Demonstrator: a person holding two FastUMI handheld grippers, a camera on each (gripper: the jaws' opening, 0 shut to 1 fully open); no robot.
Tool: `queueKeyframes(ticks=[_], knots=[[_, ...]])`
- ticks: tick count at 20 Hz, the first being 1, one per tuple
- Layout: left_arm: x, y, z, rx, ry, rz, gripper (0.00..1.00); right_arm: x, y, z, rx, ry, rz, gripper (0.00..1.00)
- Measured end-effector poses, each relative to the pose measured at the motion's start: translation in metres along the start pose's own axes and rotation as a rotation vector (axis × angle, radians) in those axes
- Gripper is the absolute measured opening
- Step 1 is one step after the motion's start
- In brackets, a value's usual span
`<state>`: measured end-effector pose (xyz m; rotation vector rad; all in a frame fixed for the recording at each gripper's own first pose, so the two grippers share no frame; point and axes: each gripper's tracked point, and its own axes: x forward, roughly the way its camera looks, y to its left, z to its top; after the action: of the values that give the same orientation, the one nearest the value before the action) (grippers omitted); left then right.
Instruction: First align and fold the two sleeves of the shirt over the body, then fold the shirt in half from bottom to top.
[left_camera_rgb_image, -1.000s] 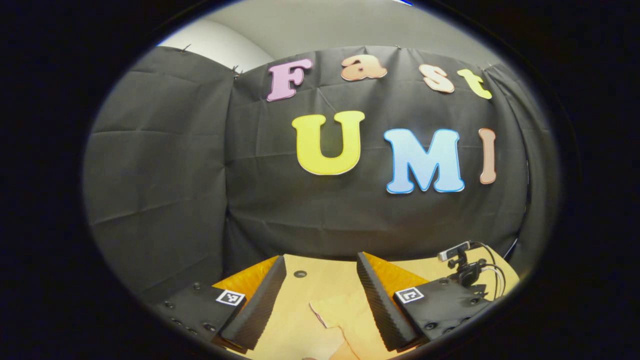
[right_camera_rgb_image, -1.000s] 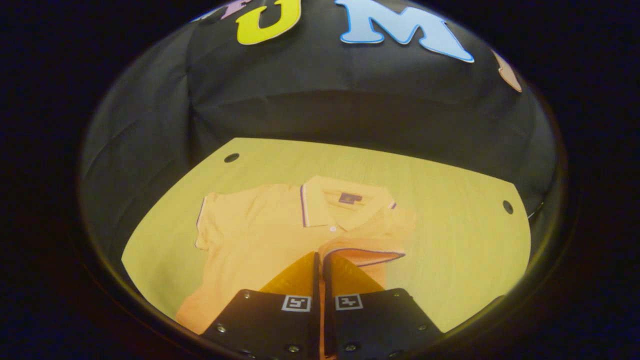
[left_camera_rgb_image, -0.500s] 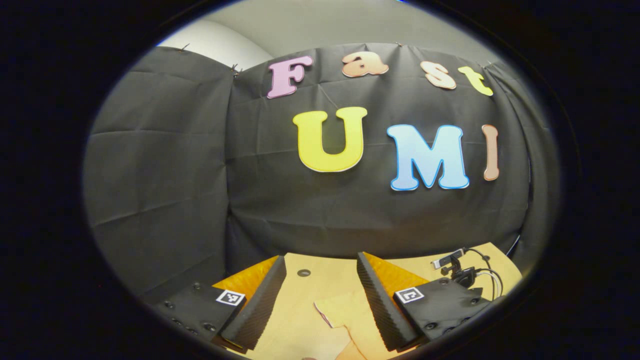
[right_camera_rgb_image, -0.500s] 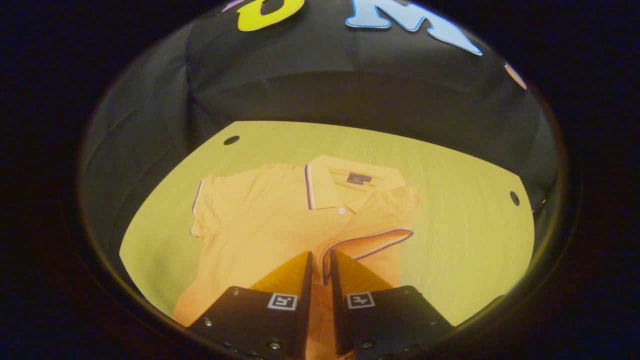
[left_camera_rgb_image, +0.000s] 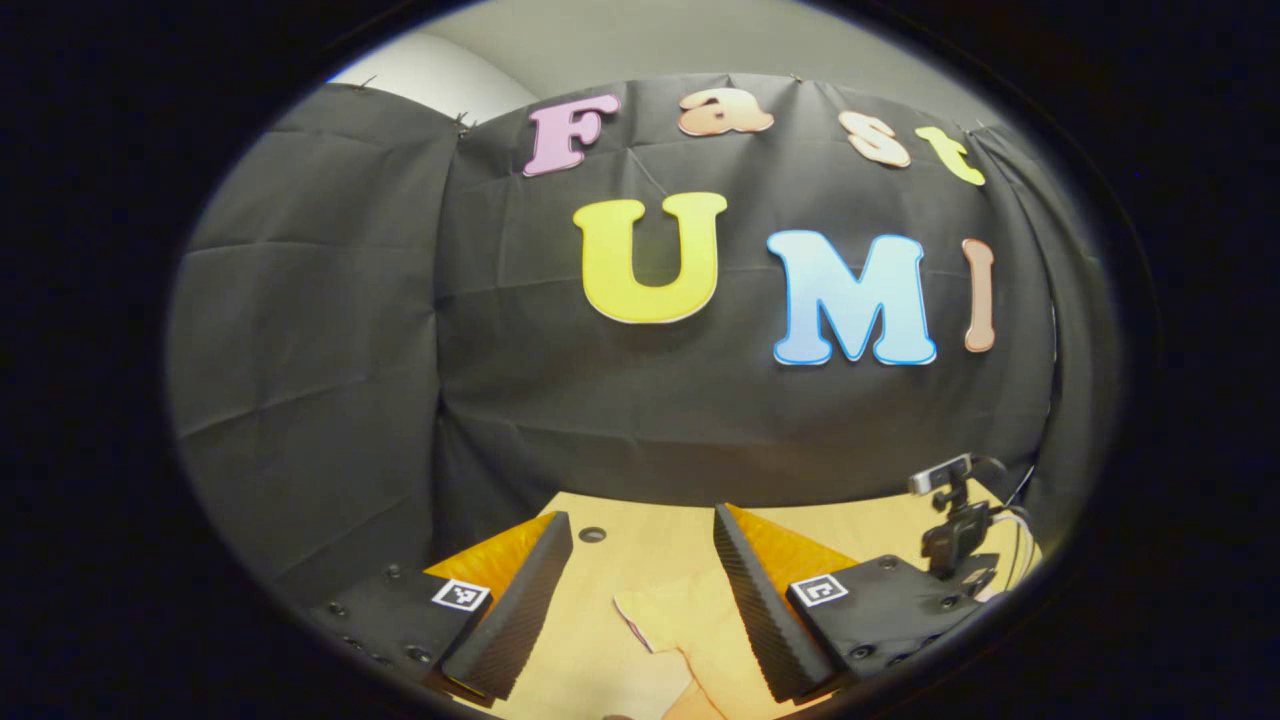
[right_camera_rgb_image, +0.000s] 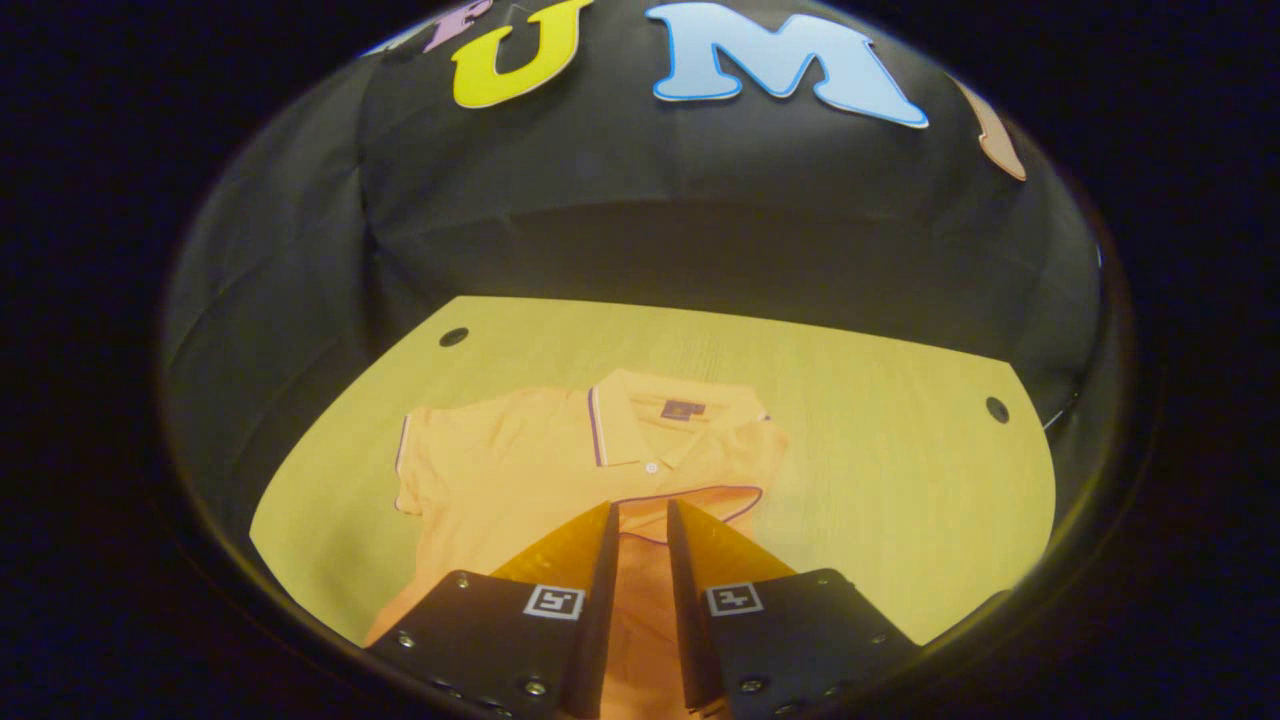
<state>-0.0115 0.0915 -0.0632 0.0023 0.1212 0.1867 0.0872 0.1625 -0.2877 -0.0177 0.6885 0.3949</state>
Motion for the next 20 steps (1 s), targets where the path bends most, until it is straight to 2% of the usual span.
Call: queueKeyframes(ticks=[3, 4, 7, 14, 18, 19, 20], knots=[[0.024, -0.001, -0.027, 0.012, 0.034, -0.011, 0.94, -0.020, -0.010, 0.012, 0.017, -0.044, -0.014, 0.27], [0.032, -0.001, -0.037, 0.012, 0.048, -0.014, 0.94, -0.027, -0.014, 0.016, 0.024, -0.058, -0.021, 0.30], [0.060, 0.000, -0.076, 0.005, 0.103, -0.025, 0.94, -0.051, -0.029, 0.025, 0.051, -0.098, -0.044, 0.30], [0.116, -0.004, -0.192, -0.011, 0.300, -0.074, 0.94, -0.105, -0.070, 0.041, 0.119, -0.171, -0.123, 0.30], [0.143, -0.005, -0.244, -0.055, 0.400, -0.048, 0.94, -0.133, -0.094, 0.040, 0.158, -0.197, -0.184, 0.30], [0.149, -0.004, -0.258, -0.055, 0.425, -0.042, 0.94, -0.139, -0.100, 0.038, 0.167, -0.200, -0.199, 0.33], [0.155, -0.003, -0.272, -0.051, 0.453, -0.035, 0.94, -0.145, -0.106, 0.035, 0.175, -0.199, -0.216, 0.30]])
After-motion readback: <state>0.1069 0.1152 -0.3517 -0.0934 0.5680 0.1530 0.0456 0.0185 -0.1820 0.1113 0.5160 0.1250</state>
